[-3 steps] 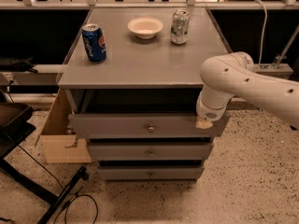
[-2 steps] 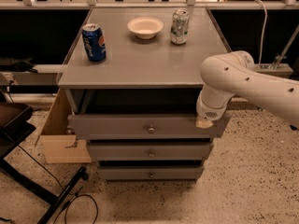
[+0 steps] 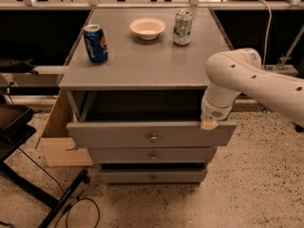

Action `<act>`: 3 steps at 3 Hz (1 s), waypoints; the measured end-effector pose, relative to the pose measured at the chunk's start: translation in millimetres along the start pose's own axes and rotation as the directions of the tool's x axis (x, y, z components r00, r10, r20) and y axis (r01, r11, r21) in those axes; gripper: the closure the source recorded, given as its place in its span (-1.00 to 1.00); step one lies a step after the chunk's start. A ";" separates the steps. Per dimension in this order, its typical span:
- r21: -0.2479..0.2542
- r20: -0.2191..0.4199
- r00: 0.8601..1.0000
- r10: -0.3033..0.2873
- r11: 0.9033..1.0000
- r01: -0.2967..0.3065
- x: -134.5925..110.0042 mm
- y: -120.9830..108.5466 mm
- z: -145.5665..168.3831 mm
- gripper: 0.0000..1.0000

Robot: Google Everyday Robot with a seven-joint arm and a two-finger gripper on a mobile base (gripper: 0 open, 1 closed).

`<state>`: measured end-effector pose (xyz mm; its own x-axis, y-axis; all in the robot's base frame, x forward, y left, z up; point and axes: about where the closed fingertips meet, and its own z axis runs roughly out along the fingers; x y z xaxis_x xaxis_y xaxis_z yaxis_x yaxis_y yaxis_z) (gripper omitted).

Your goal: Open top drawer

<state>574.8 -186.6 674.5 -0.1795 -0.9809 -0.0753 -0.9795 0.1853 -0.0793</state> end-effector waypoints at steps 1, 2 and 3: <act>0.000 0.000 1.000 0.000 1.000 0.000 0.0 0.0 -0.3 1.00; -0.013 0.002 1.000 -0.006 1.000 0.006 6.4 6.1 -1.3 1.00; -0.042 0.011 1.000 -0.025 0.999 0.026 7.5 21.4 -7.8 1.00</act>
Offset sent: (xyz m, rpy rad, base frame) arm -0.3973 -0.2304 0.0261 0.1632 0.5080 0.3197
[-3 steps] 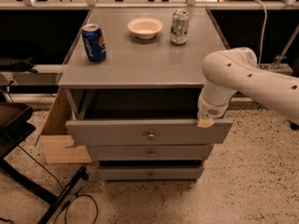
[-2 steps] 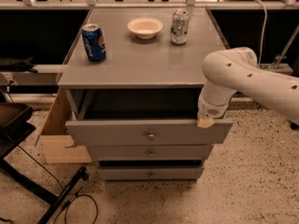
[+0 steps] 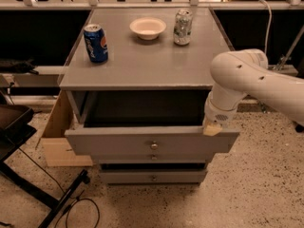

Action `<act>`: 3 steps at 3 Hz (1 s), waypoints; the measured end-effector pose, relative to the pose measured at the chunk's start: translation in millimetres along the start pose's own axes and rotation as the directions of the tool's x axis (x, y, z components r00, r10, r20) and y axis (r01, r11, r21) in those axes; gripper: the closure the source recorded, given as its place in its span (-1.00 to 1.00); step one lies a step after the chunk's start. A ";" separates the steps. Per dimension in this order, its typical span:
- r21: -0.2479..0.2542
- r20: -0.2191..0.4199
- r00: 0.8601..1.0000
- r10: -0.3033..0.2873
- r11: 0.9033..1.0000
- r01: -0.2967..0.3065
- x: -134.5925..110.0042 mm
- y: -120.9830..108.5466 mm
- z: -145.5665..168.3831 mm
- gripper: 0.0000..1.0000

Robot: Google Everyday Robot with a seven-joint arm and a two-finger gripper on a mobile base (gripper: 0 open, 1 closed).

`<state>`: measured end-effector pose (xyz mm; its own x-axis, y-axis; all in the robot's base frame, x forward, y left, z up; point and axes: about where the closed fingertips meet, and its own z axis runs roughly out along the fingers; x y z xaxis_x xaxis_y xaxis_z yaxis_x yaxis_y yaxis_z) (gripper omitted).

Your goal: Open top drawer

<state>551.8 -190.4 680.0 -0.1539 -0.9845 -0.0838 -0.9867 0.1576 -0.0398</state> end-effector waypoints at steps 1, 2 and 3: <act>-0.014 0.003 1.000 -0.007 1.000 0.007 6.9 8.9 -2.5 1.00; -0.025 0.006 1.000 -0.012 1.000 0.012 12.0 14.1 -4.5 1.00; -0.025 0.006 1.000 -0.012 1.000 0.012 12.0 14.1 -4.5 0.46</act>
Offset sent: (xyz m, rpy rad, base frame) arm -0.3829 -0.2259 0.0203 0.1848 0.4702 0.3078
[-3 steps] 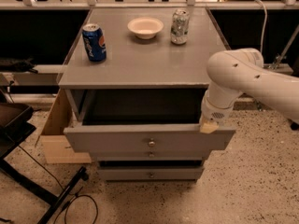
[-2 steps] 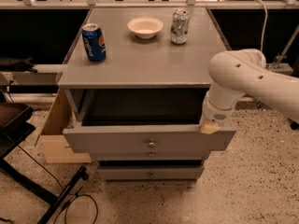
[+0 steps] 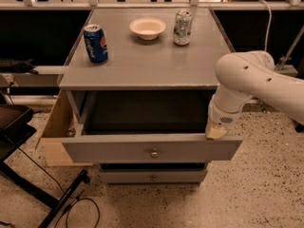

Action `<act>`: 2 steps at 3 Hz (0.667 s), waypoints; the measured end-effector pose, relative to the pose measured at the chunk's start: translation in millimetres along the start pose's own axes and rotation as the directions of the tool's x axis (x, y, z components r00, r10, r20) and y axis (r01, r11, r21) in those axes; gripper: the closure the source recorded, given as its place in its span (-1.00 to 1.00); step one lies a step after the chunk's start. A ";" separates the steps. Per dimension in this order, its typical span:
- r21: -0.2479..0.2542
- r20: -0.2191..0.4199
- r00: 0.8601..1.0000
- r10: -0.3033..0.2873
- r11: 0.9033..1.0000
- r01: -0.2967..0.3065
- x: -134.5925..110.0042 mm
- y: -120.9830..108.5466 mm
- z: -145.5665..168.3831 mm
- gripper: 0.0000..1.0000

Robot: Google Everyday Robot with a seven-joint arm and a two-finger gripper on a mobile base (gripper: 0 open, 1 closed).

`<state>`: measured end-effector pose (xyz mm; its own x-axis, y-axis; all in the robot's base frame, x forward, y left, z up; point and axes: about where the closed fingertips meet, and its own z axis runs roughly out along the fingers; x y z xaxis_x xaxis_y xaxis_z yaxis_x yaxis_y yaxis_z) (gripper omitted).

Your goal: Open top drawer

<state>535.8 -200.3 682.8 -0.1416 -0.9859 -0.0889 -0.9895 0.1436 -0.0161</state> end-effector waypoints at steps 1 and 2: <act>0.000 0.000 1.000 0.000 1.000 0.000 0.0 0.0 0.0 0.00; 0.000 0.000 1.000 0.000 1.000 0.000 0.0 0.0 0.0 -0.47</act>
Offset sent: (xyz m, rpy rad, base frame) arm 0.0000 0.0000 0.0000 0.0000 0.0000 0.0000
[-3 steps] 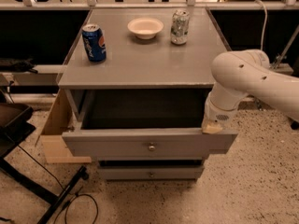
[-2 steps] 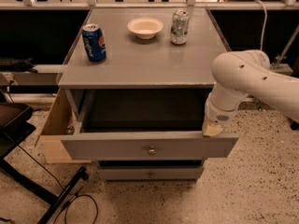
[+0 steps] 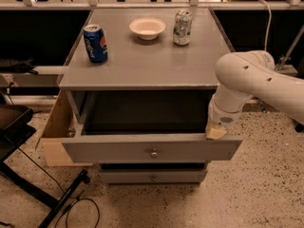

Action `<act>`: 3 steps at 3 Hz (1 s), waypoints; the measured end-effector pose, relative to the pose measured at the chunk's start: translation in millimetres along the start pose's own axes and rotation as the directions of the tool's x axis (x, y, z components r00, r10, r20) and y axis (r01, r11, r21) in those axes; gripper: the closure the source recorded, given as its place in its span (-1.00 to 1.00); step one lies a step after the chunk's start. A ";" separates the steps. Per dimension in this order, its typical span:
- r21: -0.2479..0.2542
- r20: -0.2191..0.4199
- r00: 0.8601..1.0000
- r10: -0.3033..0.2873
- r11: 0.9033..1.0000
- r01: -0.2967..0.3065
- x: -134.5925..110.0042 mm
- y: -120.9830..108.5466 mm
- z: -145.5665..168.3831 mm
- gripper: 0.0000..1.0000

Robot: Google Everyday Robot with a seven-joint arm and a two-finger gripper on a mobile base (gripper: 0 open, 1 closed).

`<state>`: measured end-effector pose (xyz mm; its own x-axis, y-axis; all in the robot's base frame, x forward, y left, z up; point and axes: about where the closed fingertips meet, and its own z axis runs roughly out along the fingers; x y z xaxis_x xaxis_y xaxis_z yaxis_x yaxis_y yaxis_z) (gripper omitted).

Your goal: Open top drawer

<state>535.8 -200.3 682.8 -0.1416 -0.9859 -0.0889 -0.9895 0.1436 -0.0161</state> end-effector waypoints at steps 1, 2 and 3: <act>0.000 0.000 1.000 0.000 1.000 0.000 0.0 0.0 0.0 -0.93; 0.000 0.000 1.000 0.000 1.000 0.000 0.0 0.0 0.0 -1.00; 0.000 0.000 1.000 0.000 1.000 0.000 0.0 0.0 0.1 -1.00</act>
Offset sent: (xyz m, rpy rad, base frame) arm 0.0000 0.0000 0.0000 0.0000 0.0000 0.0000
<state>535.8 -200.3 682.7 -0.1416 -0.9859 -0.0889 -0.9895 0.1436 -0.0159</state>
